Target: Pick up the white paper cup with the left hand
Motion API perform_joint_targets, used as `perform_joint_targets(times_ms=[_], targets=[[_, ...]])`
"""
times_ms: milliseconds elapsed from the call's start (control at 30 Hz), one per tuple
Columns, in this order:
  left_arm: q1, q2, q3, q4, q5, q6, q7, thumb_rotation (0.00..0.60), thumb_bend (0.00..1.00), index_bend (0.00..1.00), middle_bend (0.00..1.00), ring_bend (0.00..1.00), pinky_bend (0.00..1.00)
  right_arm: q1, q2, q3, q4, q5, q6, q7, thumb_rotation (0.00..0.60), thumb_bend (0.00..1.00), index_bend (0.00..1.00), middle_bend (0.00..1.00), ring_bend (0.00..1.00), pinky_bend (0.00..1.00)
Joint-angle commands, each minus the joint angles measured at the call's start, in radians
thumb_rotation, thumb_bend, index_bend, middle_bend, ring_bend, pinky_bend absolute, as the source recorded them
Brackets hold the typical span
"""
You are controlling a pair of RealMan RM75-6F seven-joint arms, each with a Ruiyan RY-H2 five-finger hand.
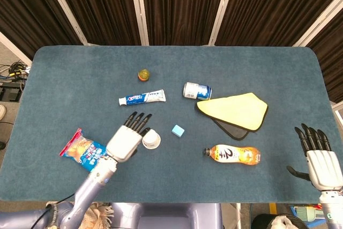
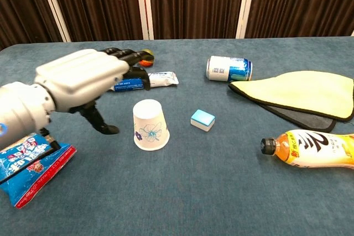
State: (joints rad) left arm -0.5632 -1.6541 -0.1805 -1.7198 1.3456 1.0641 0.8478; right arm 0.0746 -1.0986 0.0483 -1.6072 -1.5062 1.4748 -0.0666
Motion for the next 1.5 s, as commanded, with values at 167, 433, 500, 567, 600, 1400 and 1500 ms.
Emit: perform_joint_targets(times_ms=[167,433,500,567,600,1400,1500], targets=[[-0.075,-0.076,-0.036,0.01,-0.145,-0.018,0.142,0.6,0.13,0.27,0.0,0.0,0.07,-0.016,0.009,0.009,0.001,-0.008,0.041,0.013,0.6,0.02,0.0,0.0,0.0,0.0],[-0.115,-0.114,-0.019,0.053,-0.198,0.01,0.22,0.6,0.13,0.27,0.0,0.0,0.07,-0.012,0.018,0.015,0.005,-0.002,0.032,0.036,0.6,0.02,0.0,0.0,0.0,0.0],[-0.12,-0.121,-0.018,0.06,-0.207,0.013,0.221,0.6,0.13,0.27,0.0,0.0,0.07,-0.012,0.02,0.016,0.005,-0.001,0.032,0.041,0.6,0.02,0.0,0.0,0.0,0.0],[-0.127,-0.129,-0.02,0.066,-0.225,0.012,0.218,0.6,0.13,0.27,0.0,0.0,0.07,-0.013,0.022,0.017,0.005,0.0,0.033,0.044,0.6,0.02,0.0,0.0,0.0,0.0],[-0.131,-0.131,-0.019,0.069,-0.231,0.013,0.22,0.6,0.14,0.27,0.0,0.0,0.07,-0.013,0.023,0.017,0.005,0.0,0.033,0.046,0.6,0.02,0.0,0.0,0.0,0.0],[-0.203,-0.148,-0.01,0.103,-0.292,0.045,0.159,0.6,0.37,0.45,0.04,0.0,0.07,-0.024,0.037,0.015,-0.003,0.0,0.04,0.059,0.6,0.02,0.0,0.0,0.0,0.0],[-0.211,-0.142,-0.017,0.089,-0.27,0.052,0.131,0.6,0.36,0.44,0.04,0.0,0.07,-0.022,0.037,0.016,-0.003,0.007,0.033,0.057,0.6,0.02,0.0,0.0,0.0,0.0]])
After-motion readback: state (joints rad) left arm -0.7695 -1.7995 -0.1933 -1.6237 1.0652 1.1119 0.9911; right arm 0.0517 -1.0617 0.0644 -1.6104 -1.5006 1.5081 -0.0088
